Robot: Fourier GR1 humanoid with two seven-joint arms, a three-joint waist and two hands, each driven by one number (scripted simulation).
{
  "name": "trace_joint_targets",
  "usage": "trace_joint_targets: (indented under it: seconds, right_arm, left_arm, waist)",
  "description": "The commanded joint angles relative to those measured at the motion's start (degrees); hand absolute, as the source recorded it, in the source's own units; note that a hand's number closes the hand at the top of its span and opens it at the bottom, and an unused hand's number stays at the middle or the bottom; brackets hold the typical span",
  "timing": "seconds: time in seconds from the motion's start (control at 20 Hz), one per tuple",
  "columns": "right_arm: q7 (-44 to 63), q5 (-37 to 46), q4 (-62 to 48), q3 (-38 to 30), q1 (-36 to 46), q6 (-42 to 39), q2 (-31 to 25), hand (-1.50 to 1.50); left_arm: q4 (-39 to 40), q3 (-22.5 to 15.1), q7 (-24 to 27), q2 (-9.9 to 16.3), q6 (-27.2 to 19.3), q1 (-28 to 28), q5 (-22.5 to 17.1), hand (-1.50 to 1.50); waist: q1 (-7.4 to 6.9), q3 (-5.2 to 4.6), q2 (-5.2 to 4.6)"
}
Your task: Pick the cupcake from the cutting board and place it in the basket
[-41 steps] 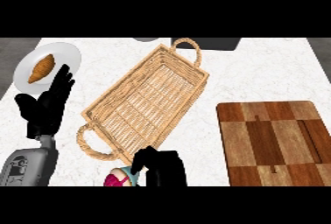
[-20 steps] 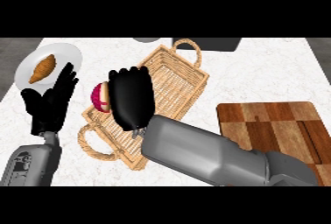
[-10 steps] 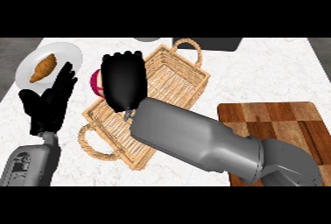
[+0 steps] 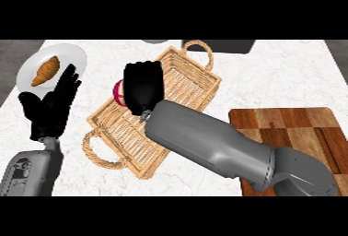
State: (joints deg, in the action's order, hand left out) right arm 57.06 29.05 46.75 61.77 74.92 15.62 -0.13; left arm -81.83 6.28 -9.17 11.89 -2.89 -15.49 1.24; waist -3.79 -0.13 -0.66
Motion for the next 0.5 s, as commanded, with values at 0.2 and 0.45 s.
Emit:
trace_joint_targets:
  seconds: [0.2, 0.45]
  right_arm:
    - [0.89, -2.81, -3.10, 2.89, 0.73, 2.37, 0.12, 1.50]
    - [0.15, -3.81, -4.28, 4.59, -0.15, 0.96, 0.12, 1.50]
  left_arm:
    - [1.07, -0.53, 2.01, -0.73, -0.68, 1.08, 1.37, 0.00]
    - [-1.27, -0.76, 0.68, -1.31, -0.99, 1.65, 1.09, 0.00]
  waist:
    - [0.08, 0.02, 0.01]
    - [0.27, 0.04, 0.13]
